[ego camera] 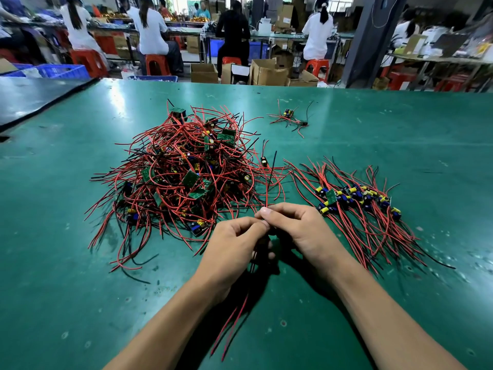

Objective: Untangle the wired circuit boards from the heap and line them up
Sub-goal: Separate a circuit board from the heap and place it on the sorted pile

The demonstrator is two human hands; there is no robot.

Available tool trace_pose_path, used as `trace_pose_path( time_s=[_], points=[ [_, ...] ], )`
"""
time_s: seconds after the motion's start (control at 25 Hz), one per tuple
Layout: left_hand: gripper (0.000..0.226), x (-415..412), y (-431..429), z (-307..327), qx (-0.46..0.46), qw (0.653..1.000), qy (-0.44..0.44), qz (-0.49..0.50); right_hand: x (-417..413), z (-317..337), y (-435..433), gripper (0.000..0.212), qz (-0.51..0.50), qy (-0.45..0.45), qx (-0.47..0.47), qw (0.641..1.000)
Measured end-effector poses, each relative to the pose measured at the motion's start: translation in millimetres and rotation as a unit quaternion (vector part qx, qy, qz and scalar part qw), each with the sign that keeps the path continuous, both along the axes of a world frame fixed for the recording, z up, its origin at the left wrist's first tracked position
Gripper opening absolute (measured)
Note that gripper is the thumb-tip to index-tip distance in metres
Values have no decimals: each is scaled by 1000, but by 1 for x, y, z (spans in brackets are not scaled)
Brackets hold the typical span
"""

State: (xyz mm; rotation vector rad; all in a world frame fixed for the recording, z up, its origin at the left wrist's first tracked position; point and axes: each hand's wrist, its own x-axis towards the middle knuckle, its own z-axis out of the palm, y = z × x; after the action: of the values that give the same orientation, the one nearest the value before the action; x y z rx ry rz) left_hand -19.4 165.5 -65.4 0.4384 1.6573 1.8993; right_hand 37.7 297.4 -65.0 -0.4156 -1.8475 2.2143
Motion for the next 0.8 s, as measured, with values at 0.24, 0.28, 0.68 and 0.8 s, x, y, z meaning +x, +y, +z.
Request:
trace_pose_path(
  time_s=[0.24,0.28,0.68,0.8],
  points=[
    [21,5,-1,-1,-67,986,148,-33,-10,-9,9,15,-129,-11,45,991],
    [20,6,-1,-1,-75,984,155,-48,-11,-9,12,12,-146,-6,13,989],
    [21,4,-6,1,-88,981,132,-116,-13,-2,26,18,-154,38,-255,954],
    [24,2,-3,-1,-72,989,107,-75,-7,-2,18,22,-59,-7,-133,989]
  ],
)
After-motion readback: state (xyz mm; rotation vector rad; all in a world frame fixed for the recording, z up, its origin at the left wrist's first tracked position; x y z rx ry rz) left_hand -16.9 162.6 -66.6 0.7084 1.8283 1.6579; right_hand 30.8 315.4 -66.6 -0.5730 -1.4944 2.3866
